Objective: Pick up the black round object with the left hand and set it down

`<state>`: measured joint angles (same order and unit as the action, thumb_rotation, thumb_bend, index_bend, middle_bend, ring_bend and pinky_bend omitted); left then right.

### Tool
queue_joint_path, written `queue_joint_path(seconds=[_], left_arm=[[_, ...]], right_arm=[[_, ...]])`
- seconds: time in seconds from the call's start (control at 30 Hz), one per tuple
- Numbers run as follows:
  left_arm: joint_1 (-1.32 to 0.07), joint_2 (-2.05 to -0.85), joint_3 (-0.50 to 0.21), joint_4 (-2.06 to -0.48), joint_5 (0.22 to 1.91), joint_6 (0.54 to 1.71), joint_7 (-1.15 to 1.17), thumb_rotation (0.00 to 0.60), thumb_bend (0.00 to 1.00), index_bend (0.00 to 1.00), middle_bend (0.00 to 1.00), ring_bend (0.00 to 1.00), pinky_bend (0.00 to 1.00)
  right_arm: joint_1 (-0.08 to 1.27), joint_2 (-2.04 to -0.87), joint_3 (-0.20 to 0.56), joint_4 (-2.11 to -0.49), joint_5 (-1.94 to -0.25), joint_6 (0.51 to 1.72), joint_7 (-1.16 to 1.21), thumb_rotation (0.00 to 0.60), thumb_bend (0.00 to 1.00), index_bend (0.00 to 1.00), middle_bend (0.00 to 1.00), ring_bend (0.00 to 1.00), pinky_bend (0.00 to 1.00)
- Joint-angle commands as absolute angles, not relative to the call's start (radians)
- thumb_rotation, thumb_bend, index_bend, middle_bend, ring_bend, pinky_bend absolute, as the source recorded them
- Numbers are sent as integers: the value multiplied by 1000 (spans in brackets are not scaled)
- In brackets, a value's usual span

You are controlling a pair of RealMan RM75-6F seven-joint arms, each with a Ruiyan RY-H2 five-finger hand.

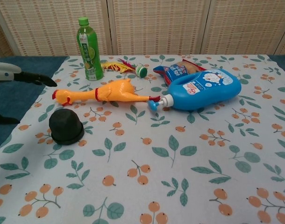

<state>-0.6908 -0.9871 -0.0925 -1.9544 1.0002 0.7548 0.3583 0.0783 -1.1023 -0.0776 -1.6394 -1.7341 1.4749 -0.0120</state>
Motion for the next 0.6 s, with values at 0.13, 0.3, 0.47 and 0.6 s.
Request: queue_joint_path(seconds=[0.13, 0.3, 0.47, 0.6], left_arm=[[-902, -1075, -75, -1897, 645, 690, 498, 600, 297, 0, 0, 0, 33], [-969, -1124, -65, -1864, 574, 647, 475, 600, 291, 0, 0, 0, 41], [-1045, -1171, -27, -1836, 502, 654, 501, 600, 281, 0, 0, 0, 43], [-1099, -1202, 8, -1808, 436, 672, 527, 600, 281, 0, 0, 0, 43]], right_arm=[[79, -1093, -84, -1645, -1735, 1469, -8, 600, 118, 0, 0, 0, 0], [78, -1101, -84, -1630, -1765, 1497, 17, 600, 117, 0, 0, 0, 0], [78, -1101, -87, -1621, -1774, 1504, 28, 600, 118, 0, 0, 0, 0], [76, -1108, -87, -1612, -1777, 1509, 22, 600, 118, 0, 0, 0, 0]])
